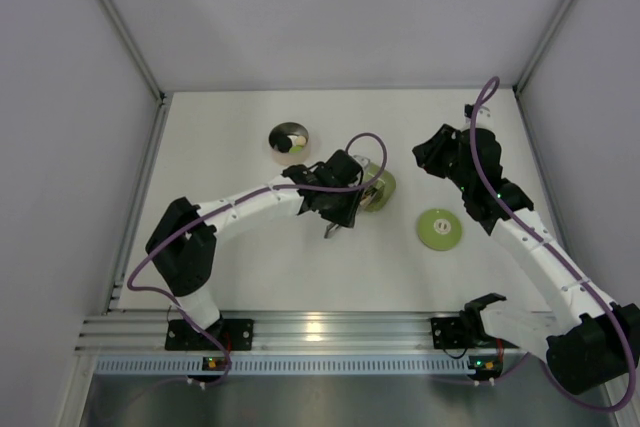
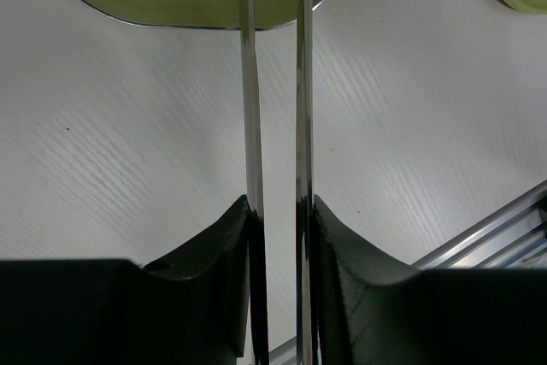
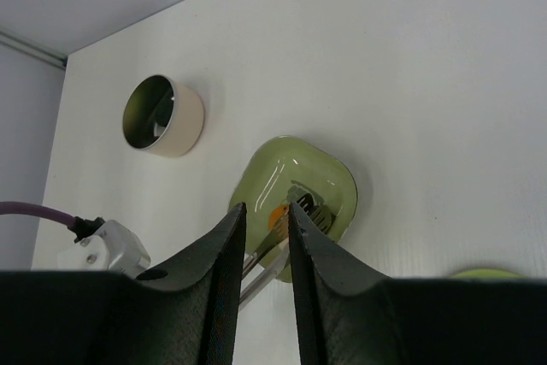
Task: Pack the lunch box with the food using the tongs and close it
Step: Pick up the fake food from the plate, then place the fake food in the packing box.
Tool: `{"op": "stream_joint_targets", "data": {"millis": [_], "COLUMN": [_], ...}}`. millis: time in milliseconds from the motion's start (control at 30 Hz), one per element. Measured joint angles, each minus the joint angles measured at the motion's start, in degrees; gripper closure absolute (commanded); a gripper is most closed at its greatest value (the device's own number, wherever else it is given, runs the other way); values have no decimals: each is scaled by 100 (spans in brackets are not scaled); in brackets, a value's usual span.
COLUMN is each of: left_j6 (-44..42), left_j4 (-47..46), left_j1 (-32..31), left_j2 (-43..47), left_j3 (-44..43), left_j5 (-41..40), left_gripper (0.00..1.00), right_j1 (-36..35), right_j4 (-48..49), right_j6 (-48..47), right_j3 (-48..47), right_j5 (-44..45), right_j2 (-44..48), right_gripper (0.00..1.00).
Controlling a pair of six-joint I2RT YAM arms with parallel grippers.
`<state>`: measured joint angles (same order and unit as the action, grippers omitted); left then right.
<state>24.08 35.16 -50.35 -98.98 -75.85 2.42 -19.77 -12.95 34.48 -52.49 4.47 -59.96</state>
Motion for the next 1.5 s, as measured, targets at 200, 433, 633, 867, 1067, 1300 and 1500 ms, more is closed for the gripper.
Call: {"op": "stream_joint_targets", "data": {"millis": [200, 433, 633, 867, 1067, 1300, 1500], "left_j6": [4, 44, 181, 404, 579, 649, 647], "left_j4": [-4, -4, 4, -96, -168, -170, -173], "left_j1": [0, 24, 621, 2297, 2697, 2664, 2664], "left_j2": [4, 52, 350, 787, 848, 848, 874], "left_j3": [-144, -551, -601, -505, -243, 37, 170], "left_j5": [-195, -728, -826, -785, -671, -542, -527], "left_gripper": [71, 71, 72, 72, 72, 68, 56], "right_j1": [0, 0, 0, 0, 0, 0, 0], "right_j4": [0, -2, 0, 0, 0, 0, 0], "right_j6": [0, 0, 0, 0, -2, 0, 0], "right_j3": [0, 0, 0, 0, 0, 0, 0], "right_j5": [0, 0, -2, -7, -9, -11, -37], "right_j2": [0, 0, 0, 0, 0, 0, 0], "right_gripper": [74, 74, 74, 74, 74, 74, 74]}}
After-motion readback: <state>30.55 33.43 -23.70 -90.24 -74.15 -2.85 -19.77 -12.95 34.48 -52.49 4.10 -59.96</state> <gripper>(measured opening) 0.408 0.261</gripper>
